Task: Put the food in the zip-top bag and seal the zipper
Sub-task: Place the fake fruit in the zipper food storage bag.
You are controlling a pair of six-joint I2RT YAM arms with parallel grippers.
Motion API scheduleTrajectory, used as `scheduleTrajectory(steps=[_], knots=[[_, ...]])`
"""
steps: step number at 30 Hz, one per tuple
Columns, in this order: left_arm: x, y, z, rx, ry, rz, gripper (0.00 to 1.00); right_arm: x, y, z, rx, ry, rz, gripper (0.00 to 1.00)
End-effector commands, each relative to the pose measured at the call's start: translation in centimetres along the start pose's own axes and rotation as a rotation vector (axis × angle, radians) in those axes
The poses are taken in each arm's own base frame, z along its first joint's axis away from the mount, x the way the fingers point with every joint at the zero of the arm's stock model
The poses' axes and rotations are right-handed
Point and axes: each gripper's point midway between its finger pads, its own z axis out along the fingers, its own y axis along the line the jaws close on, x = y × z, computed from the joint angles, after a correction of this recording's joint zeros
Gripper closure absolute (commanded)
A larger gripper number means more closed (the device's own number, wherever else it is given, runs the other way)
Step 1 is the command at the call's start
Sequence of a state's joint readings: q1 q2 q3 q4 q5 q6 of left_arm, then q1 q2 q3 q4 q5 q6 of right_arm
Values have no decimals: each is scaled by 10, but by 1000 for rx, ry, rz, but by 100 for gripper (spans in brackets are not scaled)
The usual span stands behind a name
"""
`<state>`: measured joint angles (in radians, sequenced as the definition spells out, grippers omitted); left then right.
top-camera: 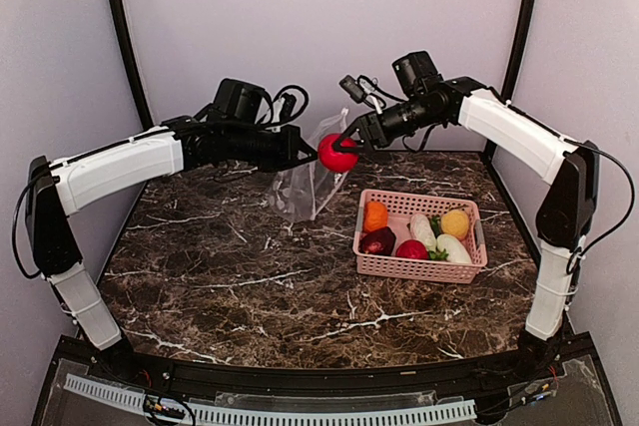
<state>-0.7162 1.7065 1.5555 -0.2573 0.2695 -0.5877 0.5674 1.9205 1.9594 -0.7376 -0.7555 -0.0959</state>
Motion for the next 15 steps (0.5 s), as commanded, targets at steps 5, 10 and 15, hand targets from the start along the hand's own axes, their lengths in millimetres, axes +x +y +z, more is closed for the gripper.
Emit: scheduleTrajectory(steps=[5, 10, 15], knots=[[8, -36, -16, 88, 3, 51, 99, -3, -28, 9, 155, -5, -17, 45], [0, -42, -16, 108, -31, 27, 99, 1, -23, 26, 252, 43, -71, 45], [-4, -36, -20, 68, -71, 17, 99, -2, 0, 39, 208, 87, -121, 31]])
